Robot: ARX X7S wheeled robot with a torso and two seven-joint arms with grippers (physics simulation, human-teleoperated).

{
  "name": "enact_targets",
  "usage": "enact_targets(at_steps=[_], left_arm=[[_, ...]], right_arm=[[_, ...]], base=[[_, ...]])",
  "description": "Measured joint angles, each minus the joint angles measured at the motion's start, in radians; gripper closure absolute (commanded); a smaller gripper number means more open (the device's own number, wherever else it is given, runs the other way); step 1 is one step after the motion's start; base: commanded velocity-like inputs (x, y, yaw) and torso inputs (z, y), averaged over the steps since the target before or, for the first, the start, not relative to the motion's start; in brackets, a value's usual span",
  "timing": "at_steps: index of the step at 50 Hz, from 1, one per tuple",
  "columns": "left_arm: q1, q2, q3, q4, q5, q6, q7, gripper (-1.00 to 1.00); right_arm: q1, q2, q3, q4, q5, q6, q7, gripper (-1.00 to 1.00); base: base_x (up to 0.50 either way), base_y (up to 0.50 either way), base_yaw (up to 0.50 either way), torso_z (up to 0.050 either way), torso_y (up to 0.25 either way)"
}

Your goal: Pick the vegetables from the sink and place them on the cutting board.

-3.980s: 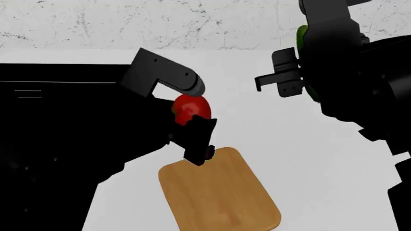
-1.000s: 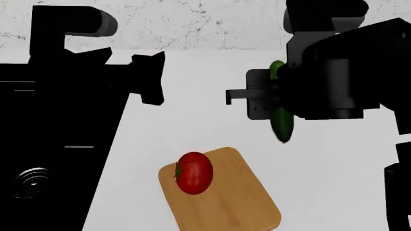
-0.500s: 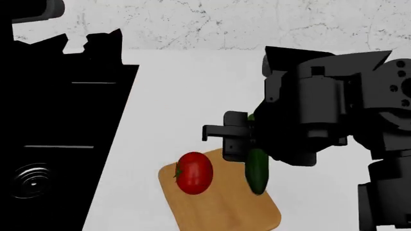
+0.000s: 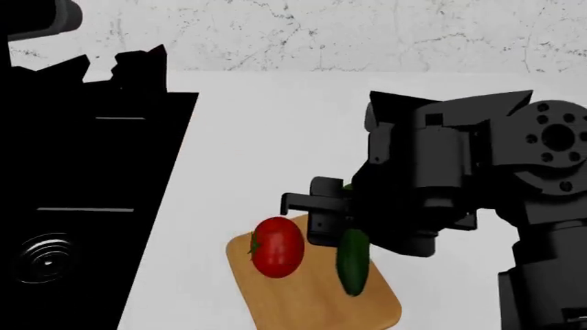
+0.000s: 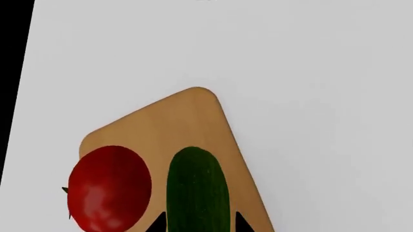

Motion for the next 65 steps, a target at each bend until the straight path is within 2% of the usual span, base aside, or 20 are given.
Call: enact_targets(at_steps=[31,52,53,65], left_arm=[[0.020,-0.010,0.003,0.008,-0.007,0.013,-0.012,-1.00],[0.022,-0.012,0.015,0.004,-0.006,0.019,-0.014,-1.00],[0.022,-0.012,0.016,0.004,-0.006,0.020,-0.015,-1.00],[0.022,-0.013,0.020,0.001,-0.008,0.022,-0.017,-1.00]], right_arm=[[-0.001,-0.014,-0.122,0.093,-0.192,-0.063,-0.292,1.00],[-0.003,-0.018,-0.146,0.113,-0.263,-0.093,-0.398,1.00],[-0.003,-0.018,-0.147,0.112,-0.265,-0.093,-0.401,-1.00],[-0.021,-0.019,-0.168,0.099,-0.275,-0.079,-0.413,-1.00]], base=[[0.00,0.00,0.00,0.000,0.000],[0.00,0.00,0.00,0.000,0.000],[0.00,0.00,0.00,0.000,0.000],[0.00,0.00,0.00,0.000,0.000]])
